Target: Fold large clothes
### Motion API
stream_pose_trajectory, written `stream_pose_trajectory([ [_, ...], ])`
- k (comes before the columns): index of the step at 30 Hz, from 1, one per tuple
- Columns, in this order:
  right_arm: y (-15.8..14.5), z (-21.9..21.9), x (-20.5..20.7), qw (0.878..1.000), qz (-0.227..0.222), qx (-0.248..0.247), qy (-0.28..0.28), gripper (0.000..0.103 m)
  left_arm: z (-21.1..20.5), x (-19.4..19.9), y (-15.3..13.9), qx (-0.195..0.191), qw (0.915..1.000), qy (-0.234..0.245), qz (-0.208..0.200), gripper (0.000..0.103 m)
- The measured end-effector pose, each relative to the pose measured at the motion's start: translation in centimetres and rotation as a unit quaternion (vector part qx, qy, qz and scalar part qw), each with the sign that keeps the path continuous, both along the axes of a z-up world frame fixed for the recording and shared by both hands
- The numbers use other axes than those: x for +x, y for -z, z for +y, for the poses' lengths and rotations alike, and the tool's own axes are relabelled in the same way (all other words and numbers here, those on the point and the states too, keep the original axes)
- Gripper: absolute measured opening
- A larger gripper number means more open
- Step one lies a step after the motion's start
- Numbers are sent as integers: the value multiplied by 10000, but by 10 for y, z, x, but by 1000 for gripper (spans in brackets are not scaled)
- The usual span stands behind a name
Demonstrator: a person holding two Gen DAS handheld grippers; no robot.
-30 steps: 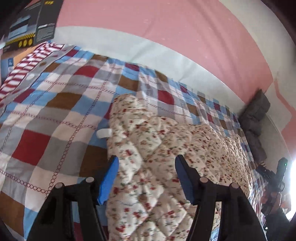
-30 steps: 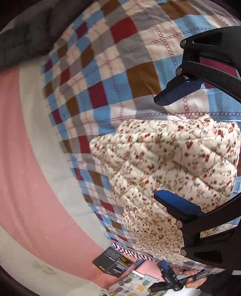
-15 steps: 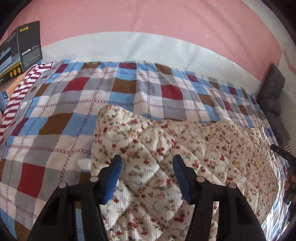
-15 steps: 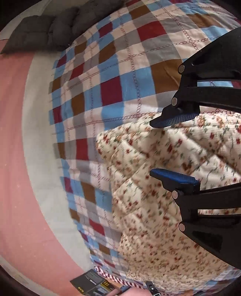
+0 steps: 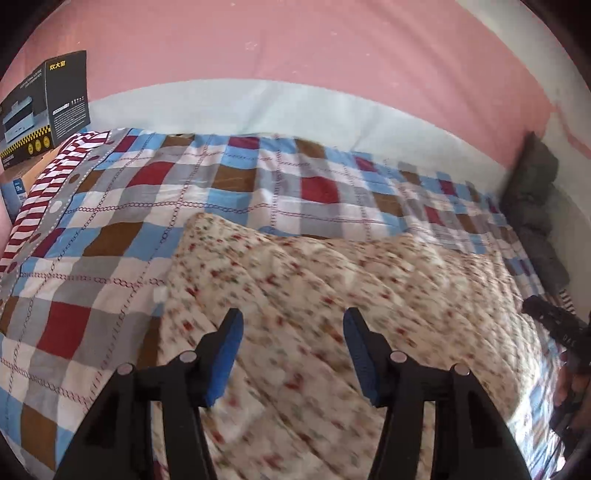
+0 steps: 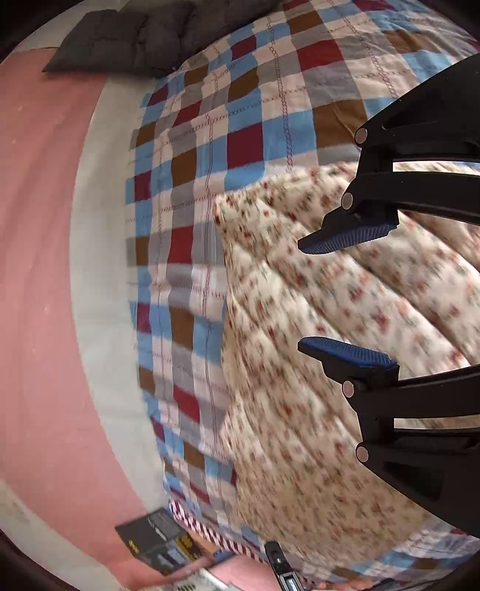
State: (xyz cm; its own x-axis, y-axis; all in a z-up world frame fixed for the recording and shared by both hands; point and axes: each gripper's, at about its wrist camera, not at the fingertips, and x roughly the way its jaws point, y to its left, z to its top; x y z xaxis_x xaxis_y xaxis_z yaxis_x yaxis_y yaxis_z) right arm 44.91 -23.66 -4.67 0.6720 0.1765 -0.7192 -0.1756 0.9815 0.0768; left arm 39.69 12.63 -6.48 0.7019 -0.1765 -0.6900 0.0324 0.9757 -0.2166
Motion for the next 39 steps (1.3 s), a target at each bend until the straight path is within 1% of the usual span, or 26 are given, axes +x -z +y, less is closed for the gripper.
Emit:
stream_pose_trajectory([
  [2, 5, 28, -41, 9996, -75, 11, -263, 47, -26, -37, 4, -114, 9997, 211, -27, 58],
  [4, 18, 52, -78, 9987, 47, 12, -516, 47, -54, -66, 18, -124, 9990, 416, 90, 58],
  [6, 33, 69, -102, 9979, 35, -164, -620, 47, -77, -77, 37, 143, 9985, 455, 269, 58],
  [8, 45, 76, -103, 9977, 23, -379, -569, 48, -87, -73, 48, 377, 9982, 294, 365, 59],
  [10, 55, 77, -90, 9972, 231, -385, -604, 49, -88, -60, 51, 347, 9976, 222, 549, 62],
  [12, 54, 73, -81, 9966, 431, -297, -642, 49, -87, -53, 46, 317, 9967, 203, 716, 62],
  [14, 39, 64, -85, 9968, 406, 24, -691, 49, -80, -54, 34, 150, 9969, 297, 711, 62],
  [16, 26, 44, -91, 9964, 326, 368, -685, 55, -61, -60, 21, -45, 9979, 291, 578, 62],
  [17, 21, 30, -93, 9970, 257, 434, -584, 65, -47, -63, 17, -63, 9986, 161, 498, 62],
  [18, 18, 15, -94, 9977, 183, 457, -458, 71, -29, -63, 14, -36, 9990, 2, 445, 62],
  [20, 16, -22, -90, 9987, 112, 495, -104, 72, 10, -59, 16, 26, 9983, -385, 433, 62],
  [21, 19, -42, -84, 9985, 145, 506, 147, 72, 30, -55, 20, 30, 9967, -613, 528, 62],
  [23, 28, -81, -69, 9953, 269, 744, 559, 73, 70, -45, 36, -217, 9931, -933, 682, 63],
  [24, 36, -98, -61, 9923, 396, 901, 746, 73, 84, -41, 47, -377, 9909, -1014, 795, 69],
  [25, 44, -114, -53, 9890, 526, 1062, 882, 73, 95, -36, 58, -648, 9892, -964, 895, 78],
  [26, 53, -125, -44, 9855, 648, 1271, 922, 75, 104, -30, 68, -971, 9868, -876, 955, 79],
  [27, 64, -135, -36, 9805, 812, 1557, 878, 80, 109, -26, 78, -1279, 9835, -786, 1013, 82],
  [29, 86, -145, -19, 9654, 1177, 2217, 711, 82, 118, -16, 94, -1814, 9749, -684, 1097, 88],
  [31, 100, -150, -7, 9503, 1343, 2754, 554, 86, 121, -6, 108, -2369, 9629, -569, 1157, 94],
  [32, 106, -151, -1, 9451, 1390, 2914, 498, 88, 122, -1, 114, -2558, 9583, -522, 1166, 96],
  [33, 110, -150, 4, 9407, 1445, 3036, 447, 88, 120, 3, 115, -2569, 9586, -485, 1128, 99],
  [34, 113, -149, 7, 9375, 1487, 3120, 408, 89, 115, 6, 114, -2441, 9627, -414, 1095, 99],
  [36, 116, -146, 12, 9375, 1516, 3113, 353, 89, 104, 11, 112, -2152, 9699, -263, 1106, 99],
  [37, 115, -144, 14, 9384, 1552, 3070, 319, 89, 102, 14, 111, -2092, 9710, -215, 1134, 98],
  [38, 115, -143, 16, 9388, 1598, 3035, 311, 85, 102, 18, 112, -2090, 9707, -195, 1172, 97],
  [39, 114, -140, 18, 9386, 1619, 3037, 249, 60, 101, 20, 110, -2066, 9708, -177, 1206, 88],
])
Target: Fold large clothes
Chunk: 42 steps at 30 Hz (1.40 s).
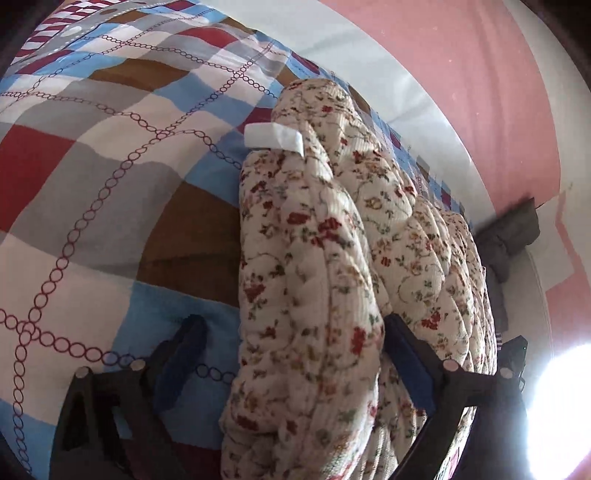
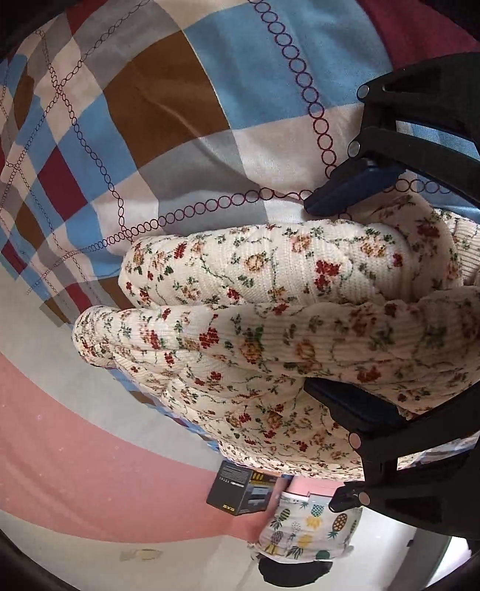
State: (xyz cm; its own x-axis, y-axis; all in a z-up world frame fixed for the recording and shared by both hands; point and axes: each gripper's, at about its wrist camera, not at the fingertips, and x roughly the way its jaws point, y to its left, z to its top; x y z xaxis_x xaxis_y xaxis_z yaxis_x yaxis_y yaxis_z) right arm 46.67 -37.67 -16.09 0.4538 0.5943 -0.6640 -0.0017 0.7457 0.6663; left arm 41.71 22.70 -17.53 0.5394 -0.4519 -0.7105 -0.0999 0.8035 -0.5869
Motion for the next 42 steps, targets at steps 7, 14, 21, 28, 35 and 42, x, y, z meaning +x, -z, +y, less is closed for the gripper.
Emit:
stream_pose_trajectory([
  [7, -38, 14, -13, 10000, 46, -36, -41, 31, -20, -3, -52, 356, 9991, 202, 77, 32],
  [14, -76, 16, -74, 9985, 158, -225, -478, 31, -19, -66, -83, 487, 9968, 593, 213, 30],
  [21, -60, -2, -188, 9970, 619, -236, -399, 32, -22, -192, -65, 275, 9963, 679, 449, 30],
  [28, -57, 3, -215, 9946, 651, -800, -87, 50, -22, -225, -69, 415, 9983, 266, 318, 40],
  [35, -139, 17, -231, 9736, -808, -2113, 308, 55, -14, -244, -123, 1158, 9918, -359, -395, 41],
  [42, -95, 86, -191, 9561, -949, -2743, -396, 56, -88, -196, -96, 2433, 9649, 665, -729, 44],
])
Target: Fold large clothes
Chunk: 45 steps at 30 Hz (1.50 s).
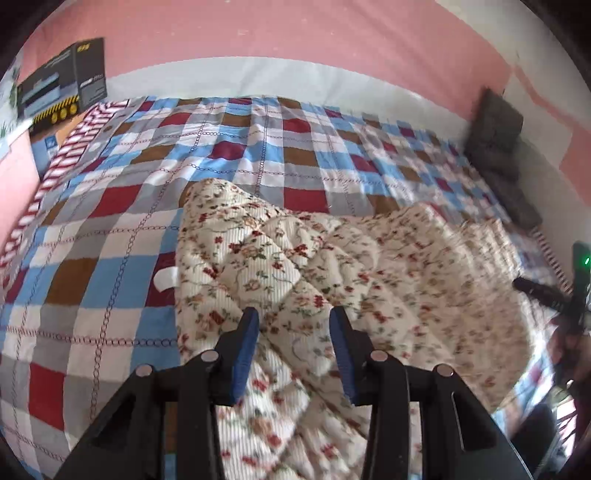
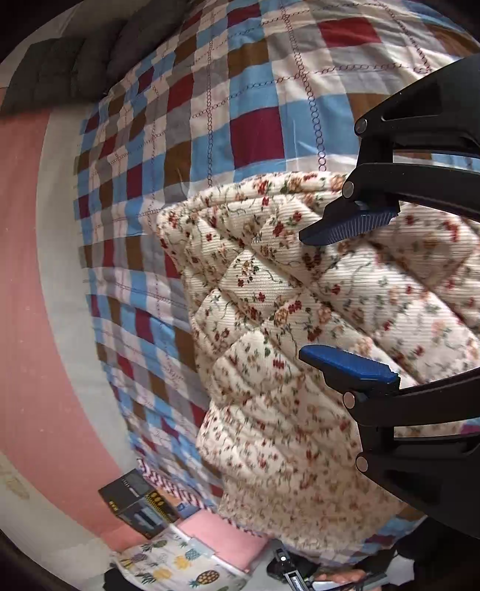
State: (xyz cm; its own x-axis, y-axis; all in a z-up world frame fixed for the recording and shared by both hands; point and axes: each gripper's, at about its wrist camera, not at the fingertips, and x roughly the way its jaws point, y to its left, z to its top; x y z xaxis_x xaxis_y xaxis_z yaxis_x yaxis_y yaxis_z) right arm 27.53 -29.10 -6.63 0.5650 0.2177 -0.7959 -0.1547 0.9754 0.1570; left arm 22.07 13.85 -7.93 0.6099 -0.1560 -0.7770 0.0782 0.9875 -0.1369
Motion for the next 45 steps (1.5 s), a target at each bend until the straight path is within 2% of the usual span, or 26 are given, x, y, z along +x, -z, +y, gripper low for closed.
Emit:
stream_pose_trajectory([
  [1, 13, -3, 7, 9998, -33, -142, 120, 55, 2, 11, 16, 120, 9998, -94, 113, 44],
  [2, 24, -11, 15, 9996, -20, -143, 263, 55, 11, 20, 29, -176, 9993, -242, 237, 44],
  [4, 40, -31, 24, 9985, 2, 155, 519, 53, 31, 28, 41, -876, 9943, -564, 218, 43],
  [5, 41, -34, 25, 9982, -5, 204, 567, 52, 35, 28, 41, -959, 9932, -633, 193, 42],
  [9, 29, -21, 19, 9985, -66, -239, 492, 52, 22, 23, 30, -539, 9967, -571, 210, 42],
  [12, 1, -16, 11, 9980, -319, -205, 506, 54, 20, 15, 9, -555, 9963, -657, 61, 41],
  [14, -11, -12, 13, 9980, -474, -159, 394, 54, 17, 18, 0, -360, 9969, -694, -105, 41],
  [16, -8, -11, 26, 9980, -417, -271, 386, 54, 14, 31, 6, 18, 9971, -763, -59, 42],
  [17, 0, -13, 35, 9980, -308, -343, 441, 54, 15, 39, 14, 46, 9966, -817, 53, 42],
  [19, 23, -24, 52, 9972, 12, -389, 635, 54, 25, 50, 33, -193, 9953, -909, 274, 46],
  [20, 32, -32, 56, 9972, 114, -210, 704, 59, 28, 52, 38, -301, 9948, -932, 275, 47],
  [21, 36, -38, 57, 9964, 151, -49, 829, 68, 29, 52, 38, -338, 9947, -935, 254, 47],
  [23, 39, -47, 56, 9948, 256, 219, 963, 70, 27, 50, 35, -280, 9953, -897, 244, 47],
  [29, 15, -49, 40, 9956, 178, 209, 893, 71, 21, 37, 12, -32, 9953, -909, 317, 47],
  [32, 0, -49, 21, 9968, 115, 322, 723, 71, 17, 17, -4, -40, 9960, -850, 266, 47],
  [38, -23, -43, -24, 9981, 16, 347, 515, 71, 3, -27, -26, 181, 9959, -860, 235, 48],
  [42, -26, -35, -49, 9990, -4, 306, 330, 71, 0, -50, -27, 206, 9965, -791, 176, 49],
  [45, -21, -39, -56, 9992, 45, 275, 294, 71, 17, -57, -18, 112, 9950, -957, 266, 50],
])
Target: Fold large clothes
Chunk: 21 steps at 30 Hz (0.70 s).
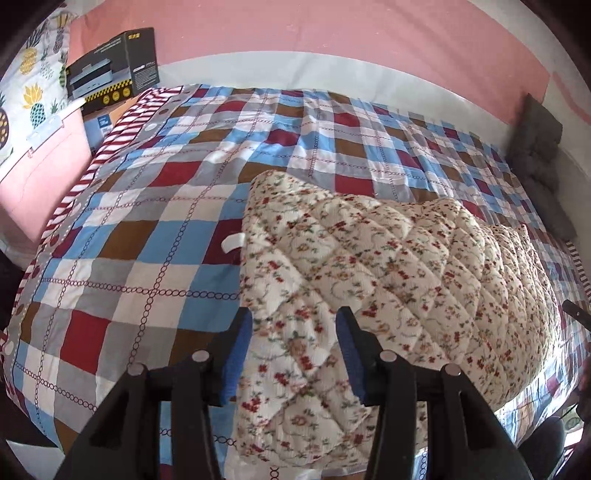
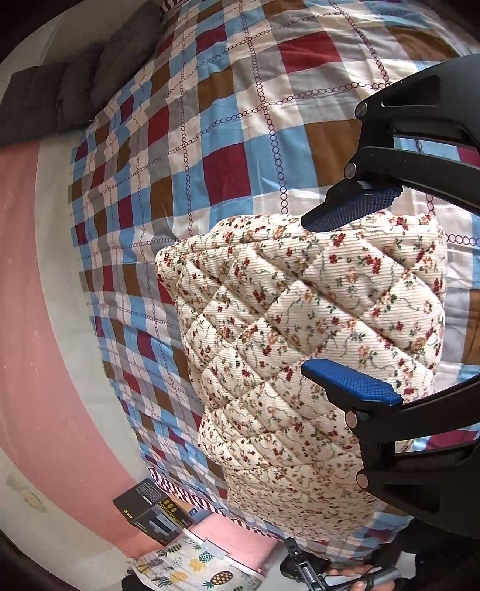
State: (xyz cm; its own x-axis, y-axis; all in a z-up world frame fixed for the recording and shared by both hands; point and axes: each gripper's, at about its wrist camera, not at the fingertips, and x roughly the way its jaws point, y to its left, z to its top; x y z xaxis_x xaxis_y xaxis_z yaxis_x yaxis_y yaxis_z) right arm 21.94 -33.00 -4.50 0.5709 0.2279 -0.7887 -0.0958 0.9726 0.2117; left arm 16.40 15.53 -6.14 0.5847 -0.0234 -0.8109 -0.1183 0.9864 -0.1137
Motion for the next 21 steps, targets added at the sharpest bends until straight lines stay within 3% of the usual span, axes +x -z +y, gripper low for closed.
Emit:
stream_pose_trajectory([
  [4, 13, -23, 9, 9996, 195, 163, 150, 73, 33, 1, 23, -372, 9985, -329, 251, 55],
  [9, 41, -39, 30, 9981, 515, 282, 173, 76, 48, 14, 47, -1182, 9925, -148, 278, 62],
  [12, 58, -49, 45, 9948, 684, 741, 116, 79, 55, 30, 62, -1816, 9829, -4, 317, 65],
  [15, 72, -61, 59, 9878, 854, 1302, 79, 84, 62, 46, 79, -2488, 9676, 124, 407, 71],
  [18, 87, -68, 72, 9812, 1063, 1610, -3, 95, 64, 58, 94, -2811, 9584, 168, 476, 80],
  [21, 100, -71, 83, 9730, 1257, 1930, -120, 97, 61, 66, 102, -3020, 9510, 389, 537, 80],
])
